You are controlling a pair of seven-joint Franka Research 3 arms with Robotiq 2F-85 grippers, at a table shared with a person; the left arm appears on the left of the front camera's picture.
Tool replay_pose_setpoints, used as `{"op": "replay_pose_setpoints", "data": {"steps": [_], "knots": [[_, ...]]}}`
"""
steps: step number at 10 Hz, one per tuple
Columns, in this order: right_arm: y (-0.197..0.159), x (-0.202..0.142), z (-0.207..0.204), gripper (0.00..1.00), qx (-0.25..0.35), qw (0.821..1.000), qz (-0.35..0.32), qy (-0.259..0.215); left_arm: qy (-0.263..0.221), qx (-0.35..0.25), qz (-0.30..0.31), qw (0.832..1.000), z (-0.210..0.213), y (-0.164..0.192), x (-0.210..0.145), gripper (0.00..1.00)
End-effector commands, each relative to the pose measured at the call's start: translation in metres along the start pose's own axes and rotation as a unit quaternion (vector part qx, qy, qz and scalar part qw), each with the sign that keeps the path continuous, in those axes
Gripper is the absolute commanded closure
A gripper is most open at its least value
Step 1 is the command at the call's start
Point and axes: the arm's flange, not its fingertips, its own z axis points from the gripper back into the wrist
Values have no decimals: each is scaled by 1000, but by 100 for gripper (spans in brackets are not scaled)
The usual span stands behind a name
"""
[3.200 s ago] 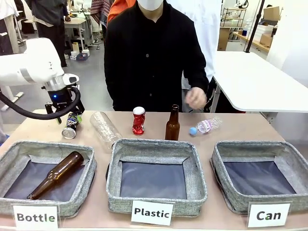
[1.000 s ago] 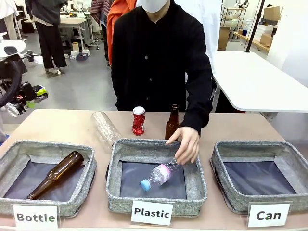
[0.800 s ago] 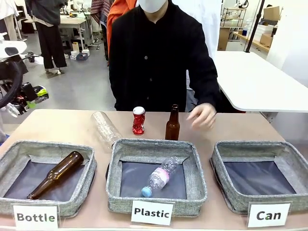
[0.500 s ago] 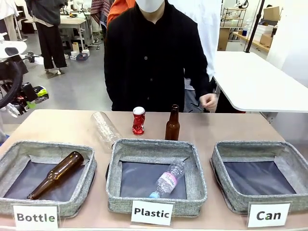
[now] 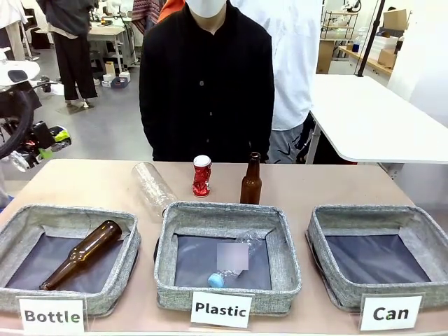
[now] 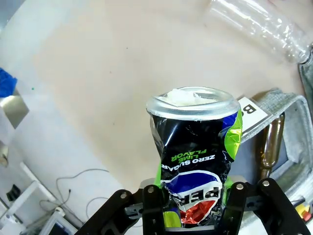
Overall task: Sort the can waste into the basket.
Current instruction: Pick up the can waste from the table and place it in the right Fabric basket.
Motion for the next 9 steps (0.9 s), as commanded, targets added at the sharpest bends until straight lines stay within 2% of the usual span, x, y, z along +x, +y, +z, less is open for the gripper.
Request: {"op": "replay_pose_setpoints", "data": {"steps": [1,2,3,4,5,6,7,9], "knots": [[1,3,1,0,11,1000,13,-6,-61,-49,-105,991,0,-60,16,62],[1,3,1,0,11,1000,13,-6,-70,-70,-190,977,8,-91,-1,62],[1,3,1,0,11,1000,13,-6,-75,-77,-237,966,12,-116,-15,62],[0,0,0,0,0,1000,0,0,-75,-104,-304,944,11,-142,-22,62],[42,4,43,0,46,998,48,-15,-67,-102,-331,936,4,-167,-19,62],[69,-4,82,0,23,996,90,-10,-56,-108,-381,916,-2,-191,-16,62],[80,-10,118,0,-14,995,100,-2,-41,-110,-451,885,-9,-216,-6,62],[88,-23,188,0,-42,991,127,-22,-93,-94,-509,851,-24,-280,40,62]]}}
